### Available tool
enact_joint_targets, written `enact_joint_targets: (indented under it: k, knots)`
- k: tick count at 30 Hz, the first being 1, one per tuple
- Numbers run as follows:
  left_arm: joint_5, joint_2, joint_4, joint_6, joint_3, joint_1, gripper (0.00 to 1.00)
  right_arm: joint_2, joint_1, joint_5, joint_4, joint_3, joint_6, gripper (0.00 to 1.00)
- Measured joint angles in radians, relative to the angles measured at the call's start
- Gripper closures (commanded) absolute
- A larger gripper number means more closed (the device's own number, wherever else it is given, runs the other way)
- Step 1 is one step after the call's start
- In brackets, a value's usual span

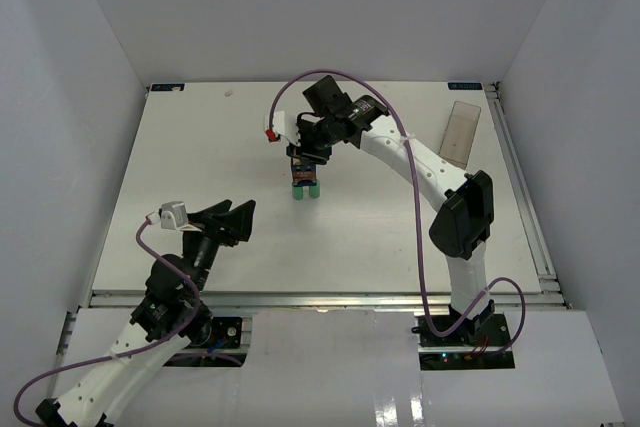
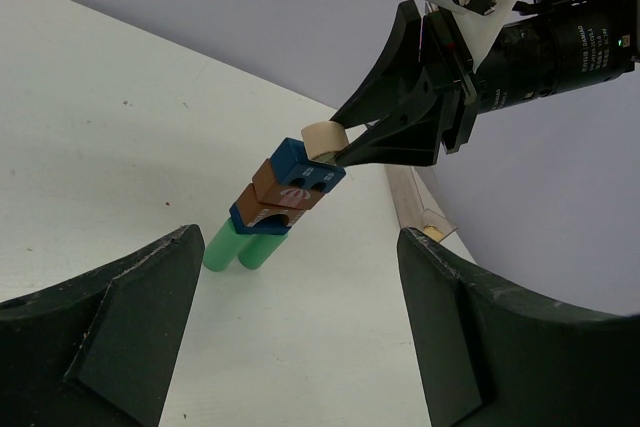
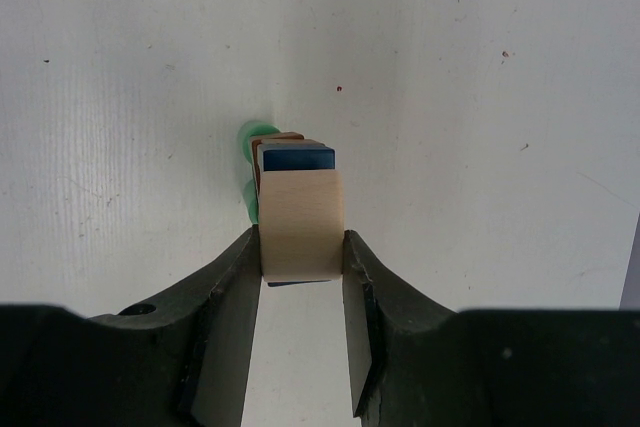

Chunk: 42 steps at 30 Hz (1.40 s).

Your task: Build the wood block tower

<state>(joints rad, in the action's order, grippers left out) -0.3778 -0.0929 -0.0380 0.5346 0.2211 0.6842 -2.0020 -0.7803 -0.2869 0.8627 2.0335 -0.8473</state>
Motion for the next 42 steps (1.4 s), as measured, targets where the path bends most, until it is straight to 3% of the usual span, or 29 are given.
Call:
enact_joint_targets:
  k: [12, 18, 42]
  knots:
    - [0.001, 0.000, 0.000, -0.003, 0.000, 0.000, 0.11, 0.000, 0.000, 0.013, 0.000, 0.000, 0.002, 0.86]
    - [0.002, 0.000, 0.000, -0.003, 0.000, 0.000, 0.11, 0.000, 0.000, 0.024, 0.000, 0.001, 0.009, 0.79]
    - [0.002, 0.000, 0.000, -0.003, 0.000, 0.000, 0.11, 0.000, 0.000, 0.027, -0.005, 0.007, 0.032, 0.77]
